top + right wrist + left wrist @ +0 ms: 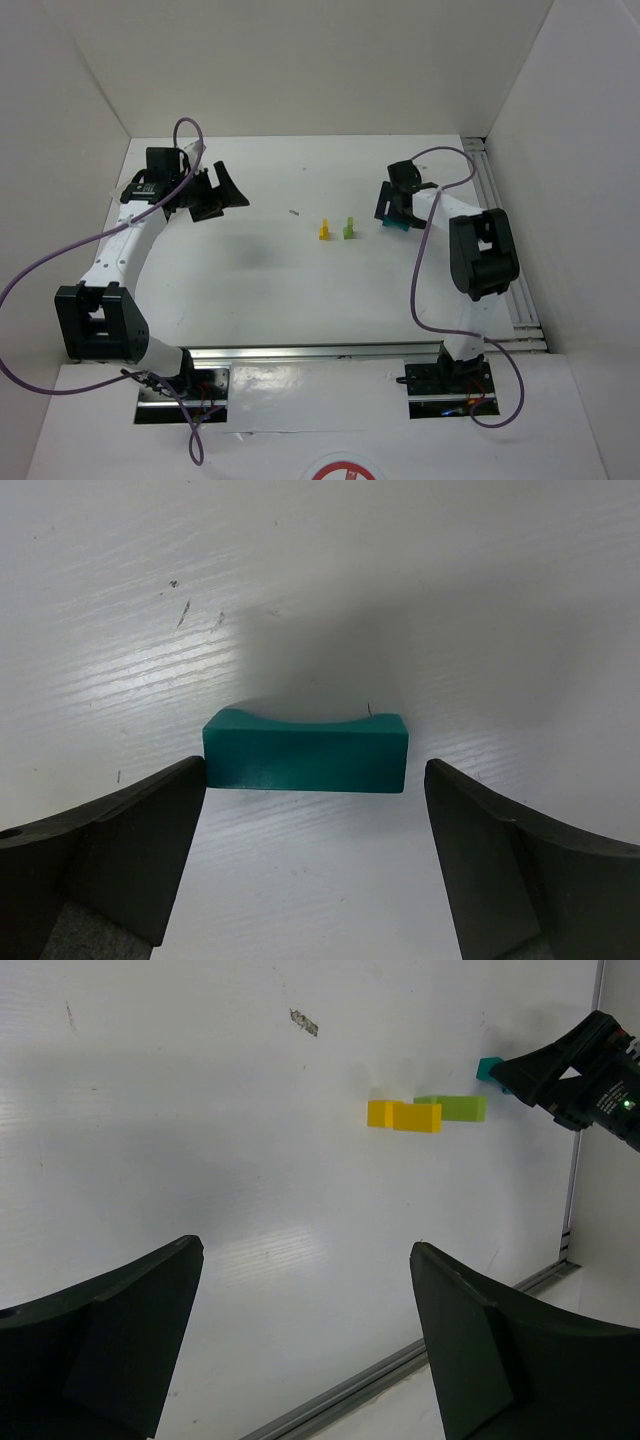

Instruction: Build the wood block tower

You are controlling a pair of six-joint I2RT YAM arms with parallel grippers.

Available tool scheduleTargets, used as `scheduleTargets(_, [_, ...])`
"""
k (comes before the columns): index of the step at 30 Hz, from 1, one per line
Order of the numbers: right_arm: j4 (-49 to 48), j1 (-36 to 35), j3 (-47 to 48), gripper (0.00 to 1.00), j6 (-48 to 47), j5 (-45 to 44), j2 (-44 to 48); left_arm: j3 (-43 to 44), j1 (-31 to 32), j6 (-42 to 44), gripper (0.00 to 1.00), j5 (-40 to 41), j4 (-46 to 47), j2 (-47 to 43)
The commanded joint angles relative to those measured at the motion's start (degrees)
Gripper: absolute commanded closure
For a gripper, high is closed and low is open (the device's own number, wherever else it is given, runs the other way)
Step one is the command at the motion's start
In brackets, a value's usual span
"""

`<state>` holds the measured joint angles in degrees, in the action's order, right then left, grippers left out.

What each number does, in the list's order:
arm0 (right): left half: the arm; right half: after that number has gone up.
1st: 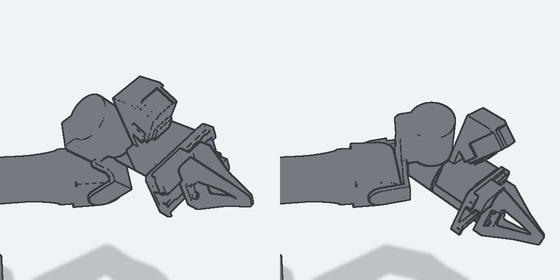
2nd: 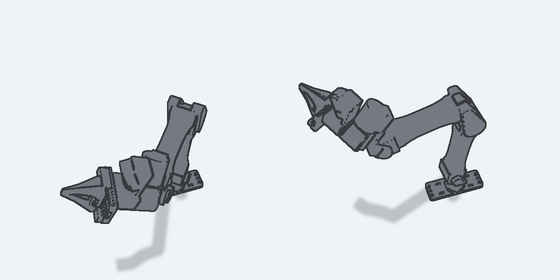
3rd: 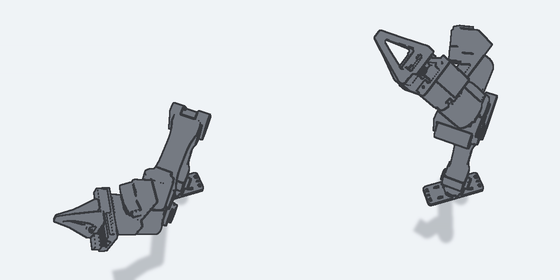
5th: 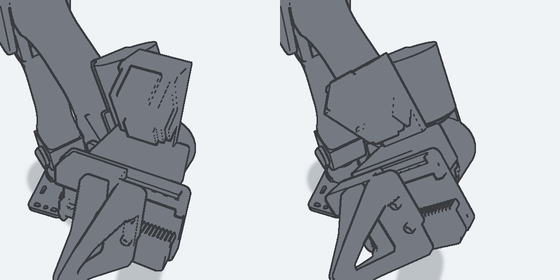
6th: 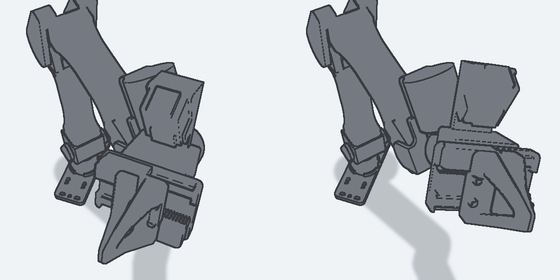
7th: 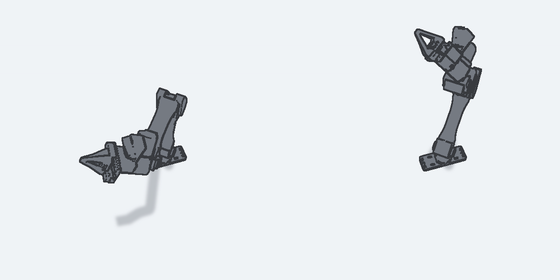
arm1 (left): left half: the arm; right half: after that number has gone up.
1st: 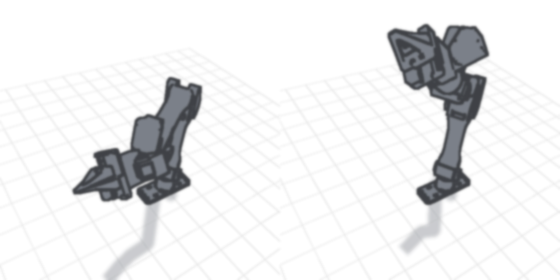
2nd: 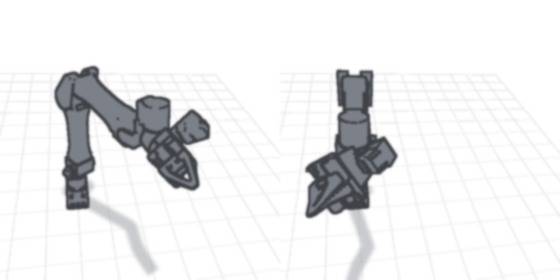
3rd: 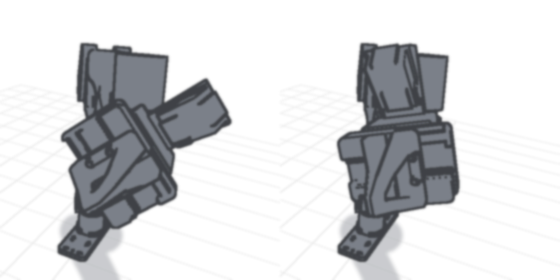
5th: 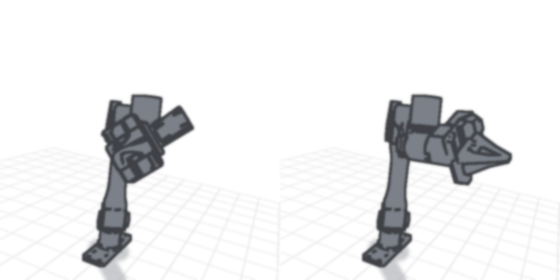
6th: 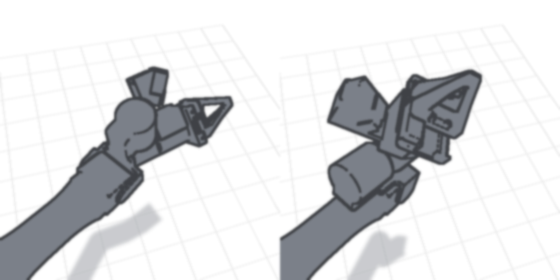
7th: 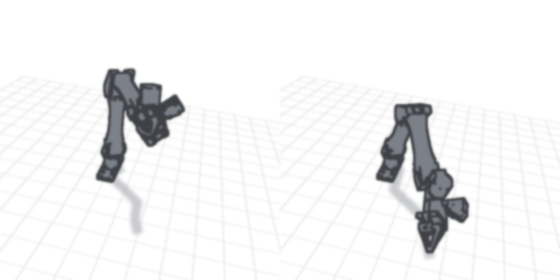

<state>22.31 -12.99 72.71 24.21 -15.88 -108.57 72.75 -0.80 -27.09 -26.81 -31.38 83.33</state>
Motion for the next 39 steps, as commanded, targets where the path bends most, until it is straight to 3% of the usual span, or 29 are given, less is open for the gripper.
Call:
scheduleTargets(1, [-0.95,-0.37,2.18,0.04,0.14,-0.64,-0.84,1.17,0.27,1.25,0.03,-0.09,0.27,-0.54])
scheduleTargets(10, [-0.95,-0.37,2.7,0.08,-0.39,-0.64,-2.17,1.69,0.27,1.25,0.03,-0.09,0.26,-0.01])
scheduleTargets(14, [-2.08,-0.37,2.18,0.16,-0.39,-0.64,-1.56,2.22,0.27,1.25,0.03,-0.09,0.26,-0.01])
scheduleTargets(23, [-1.56,-0.37,1.65,0.23,-0.92,-1.69,-0.41,2.22,0.27,1.25,0.03,-0.61,0.26,-0.01])
scheduleTargets(39, [12.31,-2.29,9.11,0.23,-4.26,0.76,10.04,2.22,0.27,1.77,0.03,1.58,-0.88,-1.06])
